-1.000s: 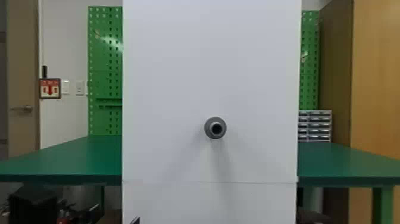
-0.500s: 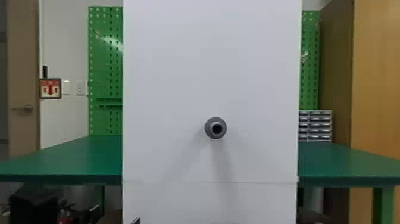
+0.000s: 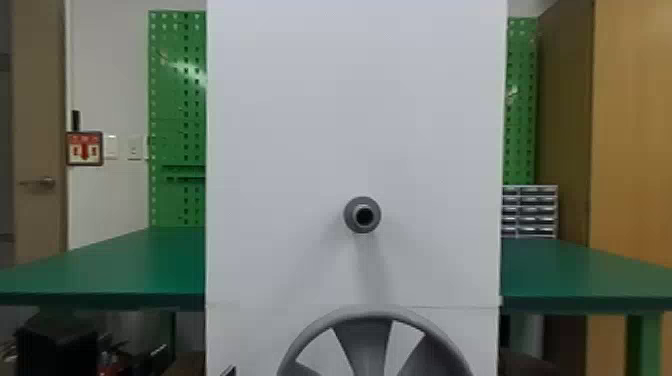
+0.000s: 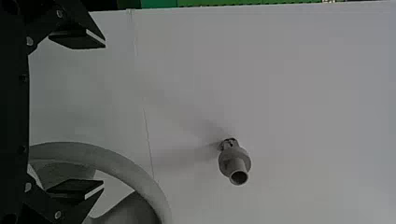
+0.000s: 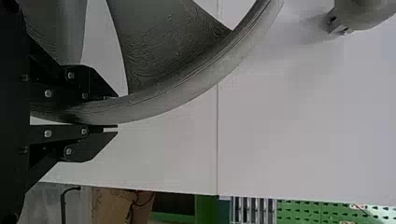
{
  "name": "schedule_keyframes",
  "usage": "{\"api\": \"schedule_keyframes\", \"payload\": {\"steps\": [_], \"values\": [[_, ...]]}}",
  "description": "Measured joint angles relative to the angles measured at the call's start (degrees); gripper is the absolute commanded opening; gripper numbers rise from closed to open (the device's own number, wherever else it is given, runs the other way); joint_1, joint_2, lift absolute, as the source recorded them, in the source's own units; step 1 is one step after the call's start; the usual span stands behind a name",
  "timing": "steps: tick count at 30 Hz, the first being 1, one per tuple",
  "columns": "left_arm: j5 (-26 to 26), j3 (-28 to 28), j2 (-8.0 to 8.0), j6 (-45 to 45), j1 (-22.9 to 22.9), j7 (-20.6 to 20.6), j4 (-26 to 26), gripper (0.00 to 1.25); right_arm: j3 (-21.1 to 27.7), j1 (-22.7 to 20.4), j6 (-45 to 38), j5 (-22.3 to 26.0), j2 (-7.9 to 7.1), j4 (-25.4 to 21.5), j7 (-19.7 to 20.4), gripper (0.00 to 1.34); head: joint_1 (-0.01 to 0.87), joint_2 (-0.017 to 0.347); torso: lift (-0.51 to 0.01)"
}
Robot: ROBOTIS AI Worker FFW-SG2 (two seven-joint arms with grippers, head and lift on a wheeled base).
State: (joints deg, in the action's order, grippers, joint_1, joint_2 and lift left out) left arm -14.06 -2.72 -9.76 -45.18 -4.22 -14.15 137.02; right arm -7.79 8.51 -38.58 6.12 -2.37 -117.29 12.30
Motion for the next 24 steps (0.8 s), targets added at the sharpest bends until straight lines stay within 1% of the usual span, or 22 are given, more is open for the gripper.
{"api": "schedule_keyframes", "payload": {"steps": [7, 11, 16, 22, 24], "values": [[0.1, 0.1, 0.00, 0.0, 0.0, 0.0, 0.0, 1.04, -0.6, 3.3, -5.2, -0.3, 0.11, -3.5, 0.0, 0.15, 0.034, 0.031, -0.493], [0.2, 0.2, 0.00, -0.1, 0.0, 0.0, 0.0, 1.04, -1.4, 6.3, -9.5, 0.1, -0.07, -4.8, 0.1, 0.15, 0.034, 0.031, -0.493], [0.6, 0.6, 0.00, -0.8, -0.3, 0.0, 0.0, 1.04, -2.1, 10.6, -14.3, 2.1, -0.32, -5.6, 0.3, 0.15, 0.034, 0.031, -0.493], [1.1, 1.3, 0.00, -1.3, -0.7, 0.0, 0.0, 1.04, -2.3, 14.9, -18.4, 6.4, -0.49, -6.8, 4.6, 0.15, 0.034, 0.031, -0.493], [1.2, 1.3, 0.00, -1.4, -0.7, 0.0, 0.0, 1.04, -2.1, 16.0, -19.2, 7.5, -0.51, -6.9, 5.3, 0.15, 0.034, 0.031, -0.493]]}}
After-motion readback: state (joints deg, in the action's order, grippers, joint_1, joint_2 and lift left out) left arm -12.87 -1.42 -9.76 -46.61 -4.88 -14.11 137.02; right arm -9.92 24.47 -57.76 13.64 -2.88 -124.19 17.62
